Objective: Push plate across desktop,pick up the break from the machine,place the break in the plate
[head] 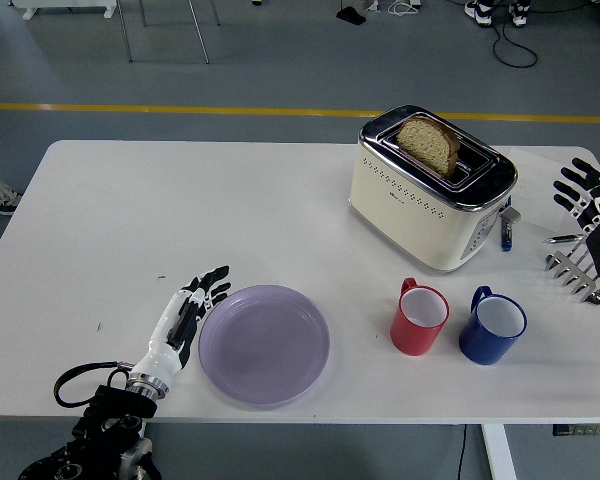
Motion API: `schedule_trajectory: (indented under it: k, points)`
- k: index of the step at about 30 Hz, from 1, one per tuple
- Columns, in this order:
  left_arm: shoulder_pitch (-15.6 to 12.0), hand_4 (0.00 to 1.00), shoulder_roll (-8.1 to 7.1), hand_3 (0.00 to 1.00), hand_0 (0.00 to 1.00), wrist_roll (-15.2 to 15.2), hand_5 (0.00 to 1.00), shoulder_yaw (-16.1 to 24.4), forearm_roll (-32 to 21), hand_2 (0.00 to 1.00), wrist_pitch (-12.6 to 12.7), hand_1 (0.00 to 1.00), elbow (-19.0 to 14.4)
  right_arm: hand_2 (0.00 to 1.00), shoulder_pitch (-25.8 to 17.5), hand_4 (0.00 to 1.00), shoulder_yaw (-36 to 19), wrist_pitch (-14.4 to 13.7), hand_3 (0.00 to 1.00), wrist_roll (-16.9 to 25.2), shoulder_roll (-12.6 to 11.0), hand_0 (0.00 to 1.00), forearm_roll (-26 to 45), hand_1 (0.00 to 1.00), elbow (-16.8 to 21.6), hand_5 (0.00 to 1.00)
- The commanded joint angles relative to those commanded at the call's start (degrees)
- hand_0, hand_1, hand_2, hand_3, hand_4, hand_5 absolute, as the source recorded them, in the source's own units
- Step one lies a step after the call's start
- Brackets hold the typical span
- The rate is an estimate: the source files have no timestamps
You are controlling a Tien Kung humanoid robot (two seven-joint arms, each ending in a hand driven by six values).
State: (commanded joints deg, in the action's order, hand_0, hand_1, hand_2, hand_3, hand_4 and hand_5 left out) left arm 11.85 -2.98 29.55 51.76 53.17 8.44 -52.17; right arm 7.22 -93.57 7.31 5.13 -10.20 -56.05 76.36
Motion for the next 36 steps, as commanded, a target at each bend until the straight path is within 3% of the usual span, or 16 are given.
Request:
schedule_trajectory:
  k: [21, 32, 33, 36]
  points:
    - [1.2, 0.537, 0.45, 0.821, 0.807, -0.5, 0.998, -1.2, -1.2, 0.879, -1.6, 0.829, 0.8, 0.822, -0.1, 0.551, 0.0, 0.0, 0.801, 0.0, 0.1, 0.896, 0.0, 0.8, 0.1, 0.607]
    - [1.0, 0.536, 0.64, 0.821, 0.808, -0.1, 0.998, 0.5, 0.3, 0.879, -0.4, 0.828, -0.2, 0.822, 0.1, 0.551, 0.5, -0.2, 0.801, 0.0, -0.2, 0.897, 0.1, 0.8, 0.3, 0.607]
    - [0.8, 0.536, 0.6, 0.825, 0.809, -0.2, 0.998, 0.7, 0.6, 0.881, -0.1, 0.828, -0.4, 0.805, 0.3, 0.551, 0.7, -0.4, 0.791, 0.1, -0.4, 0.887, 0.3, 0.796, 0.3, 0.609]
    - [-1.0, 0.536, 0.33, 0.825, 0.809, -1.3, 0.998, 5.1, 5.1, 0.881, 1.6, 0.828, -3.4, 0.805, 2.0, 0.551, 2.1, -4.4, 0.791, 2.2, -2.0, 0.887, 1.7, 0.796, -0.1, 0.609]
